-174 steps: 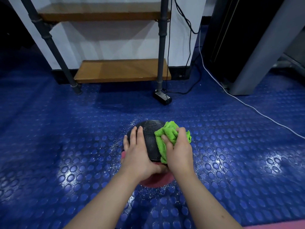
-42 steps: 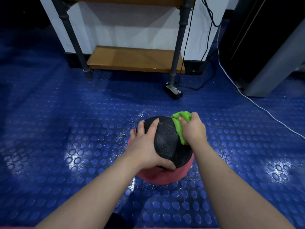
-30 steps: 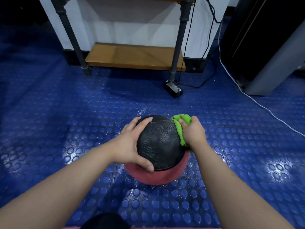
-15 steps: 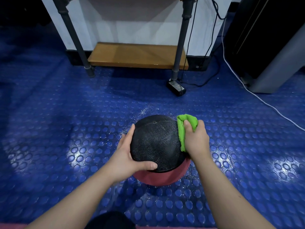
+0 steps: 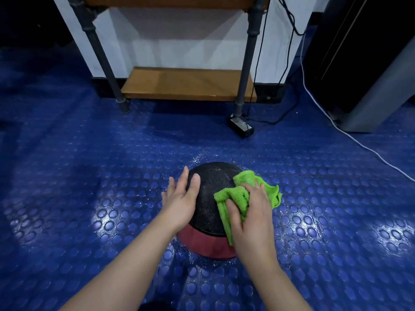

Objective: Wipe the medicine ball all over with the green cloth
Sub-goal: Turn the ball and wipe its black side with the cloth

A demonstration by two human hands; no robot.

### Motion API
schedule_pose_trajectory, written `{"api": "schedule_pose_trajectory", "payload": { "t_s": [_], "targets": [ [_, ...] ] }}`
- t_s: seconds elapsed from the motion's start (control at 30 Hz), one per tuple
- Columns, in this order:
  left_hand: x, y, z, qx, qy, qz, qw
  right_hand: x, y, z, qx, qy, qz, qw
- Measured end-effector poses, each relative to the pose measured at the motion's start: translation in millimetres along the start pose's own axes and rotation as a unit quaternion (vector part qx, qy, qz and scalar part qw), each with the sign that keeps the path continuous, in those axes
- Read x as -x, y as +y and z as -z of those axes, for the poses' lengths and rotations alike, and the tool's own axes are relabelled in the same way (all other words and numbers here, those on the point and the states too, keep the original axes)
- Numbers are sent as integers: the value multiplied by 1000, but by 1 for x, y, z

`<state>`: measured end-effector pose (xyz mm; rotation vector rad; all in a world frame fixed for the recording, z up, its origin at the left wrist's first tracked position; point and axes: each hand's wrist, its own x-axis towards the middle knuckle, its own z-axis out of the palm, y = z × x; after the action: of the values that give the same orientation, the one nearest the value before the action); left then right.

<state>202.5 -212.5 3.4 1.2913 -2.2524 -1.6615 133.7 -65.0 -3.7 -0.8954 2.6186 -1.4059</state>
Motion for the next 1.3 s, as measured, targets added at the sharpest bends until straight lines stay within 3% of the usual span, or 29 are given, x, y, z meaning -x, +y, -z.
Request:
{"api": "schedule_pose_trajectory", "payload": {
  "t_s": [0.07,0.17,0.23,0.37,0.6,0.8,0.93,1.13,1.3],
  "targets": [
    [-5,5,-1,-76,31,4,997,-8,2,3,-2,-6,-16,1000],
    [-5,14,-9,-186,96,-60,976,-16,2,5,-19,-4,-51,999],
    [-6,22,-16,-150,107,-90,979,-13,-4,4,-36,1,-49,998],
    [-21,33,-27,-119,80,-64,988,3,-8,-4,15,13,63,998],
    [-31,43,-37,-152,85,-63,983,0,20,11,26,-10,49,998],
    [-43,40,-35,-132,91,-74,984,-8,32,21,-36,-7,-29,999],
    [-44,36,-35,-132,100,-86,982,-6,27,16,-91,36,-61,993],
    [-39,31,-36,-129,114,-107,979,-20,23,15,-176,101,-178,963],
    [-24,18,-20,-100,120,-152,976,-56,40,20,-221,37,-270,936]
  ]
}}
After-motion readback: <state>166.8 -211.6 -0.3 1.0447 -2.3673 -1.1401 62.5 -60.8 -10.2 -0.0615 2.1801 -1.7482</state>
